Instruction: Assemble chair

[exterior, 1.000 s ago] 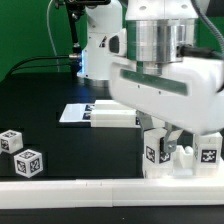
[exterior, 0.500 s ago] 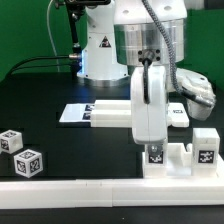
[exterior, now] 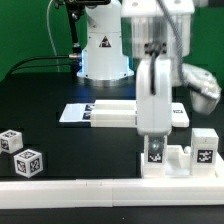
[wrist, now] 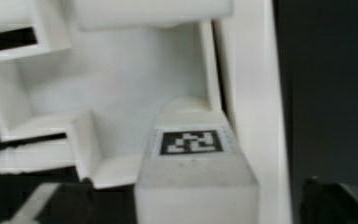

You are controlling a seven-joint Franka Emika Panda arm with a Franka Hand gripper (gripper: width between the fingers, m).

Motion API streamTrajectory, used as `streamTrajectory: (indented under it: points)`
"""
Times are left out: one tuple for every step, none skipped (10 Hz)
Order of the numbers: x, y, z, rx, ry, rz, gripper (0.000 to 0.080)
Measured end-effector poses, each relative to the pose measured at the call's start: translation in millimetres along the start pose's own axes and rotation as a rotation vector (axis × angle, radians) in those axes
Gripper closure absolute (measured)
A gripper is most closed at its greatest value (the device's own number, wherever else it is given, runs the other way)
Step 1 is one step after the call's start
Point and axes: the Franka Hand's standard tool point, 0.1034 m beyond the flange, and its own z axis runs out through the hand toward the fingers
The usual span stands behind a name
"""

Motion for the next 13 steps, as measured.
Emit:
streamTrajectory:
  points:
    - [-0.1,2.1,-6.4,0.003,-0.006,-0.032,0.0174]
    - [1.2,4.2,-1.5,-0.004,-0.004,-0.023,0.0156]
    - [1.2,4.7,0.3,-0.006,-0.002,-0.025,0.0156]
    - [1.2,4.7,0.3,-0.006,-0.002,-0.025,0.0151]
    - [1.4,4.9,0.6,-0.007,-0.002,-0.046,0.0151]
    - [1.0,4.9,0.3,-0.006,-0.002,-0.09,0.015]
    - [-0.9,4.6,-3.2,0.008,-0.012,-0.182,0.015]
    - [0.0,8.1,-8.0,0.024,-0.026,-0.241,0.015]
    - [1.3,14.5,-11.1,0.036,-0.025,-0.377,0.015]
    - [0.1,20.6,-13.2,0.037,-0.02,-0.472,0.015]
    - [-2.0,24.5,-13.2,0.034,-0.003,-0.561,0.015]
    - [-0.2,23.8,-12.2,0.033,-0.002,-0.638,0.015]
    - [1.3,23.6,-11.8,0.033,0.001,-0.711,0.015]
